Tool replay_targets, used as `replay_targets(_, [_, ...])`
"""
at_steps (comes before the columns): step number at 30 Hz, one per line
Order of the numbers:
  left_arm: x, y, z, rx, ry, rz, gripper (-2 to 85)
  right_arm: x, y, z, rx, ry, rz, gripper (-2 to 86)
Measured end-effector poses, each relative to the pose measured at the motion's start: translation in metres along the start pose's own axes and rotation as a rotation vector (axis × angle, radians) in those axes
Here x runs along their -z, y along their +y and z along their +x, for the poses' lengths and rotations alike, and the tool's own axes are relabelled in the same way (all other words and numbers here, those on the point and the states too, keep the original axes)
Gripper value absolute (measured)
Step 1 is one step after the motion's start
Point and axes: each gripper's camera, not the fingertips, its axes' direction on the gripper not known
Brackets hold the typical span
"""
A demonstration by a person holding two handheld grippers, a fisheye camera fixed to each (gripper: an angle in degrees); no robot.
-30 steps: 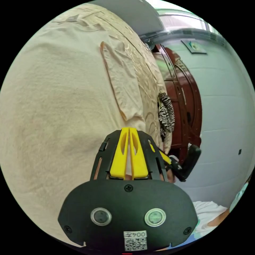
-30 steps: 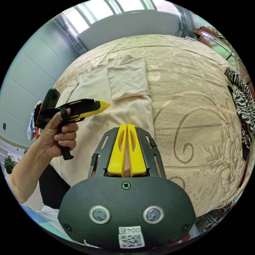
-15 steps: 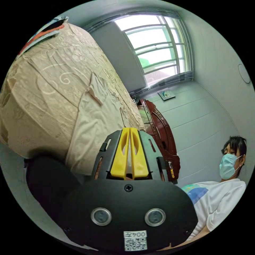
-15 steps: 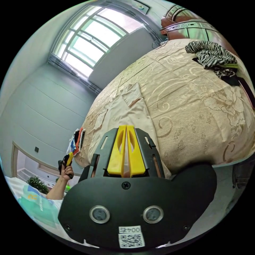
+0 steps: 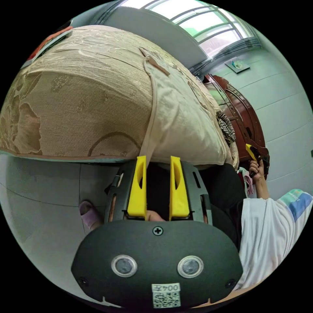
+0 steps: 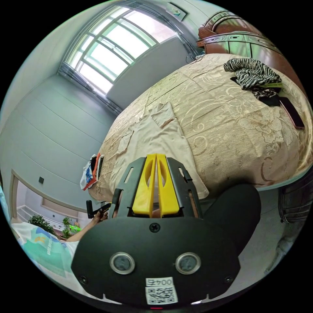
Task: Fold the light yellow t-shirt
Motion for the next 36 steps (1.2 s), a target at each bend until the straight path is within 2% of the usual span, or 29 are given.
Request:
replay_targets(12, [-0.026, -0.003, 0.025, -0.031, -0.125, -0.077, 13.0, -0.013, 0.013, -0.014, -0.016, 0.138, -0.079, 0.1])
replay_targets(17, [-0.034, -0.005, 0.034, -0.025, -0.077, -0.077, 11.9, -0.027, 0.026, 0.008, -0.03, 0.198, -0.152, 6.8])
replay_targets(22, [-0.031, -0.016, 0.052, -0.045, -0.09, -0.082, 6.0, -0.04, 0.037, 0.026, -0.021, 0.289, -0.229, 11.7])
replay_targets(28, [-0.005, -0.014, 0.047, 0.004, 0.037, -0.09, 4.0, -0.059, 0.047, 0.045, -0.05, 0.277, -0.237, 12.7])
replay_targets(36, [0.044, -0.013, 0.047, 0.029, 0.175, -0.073, 4.2, -0.09, 0.066, 0.04, 0.096, 0.292, -0.277, 13.8])
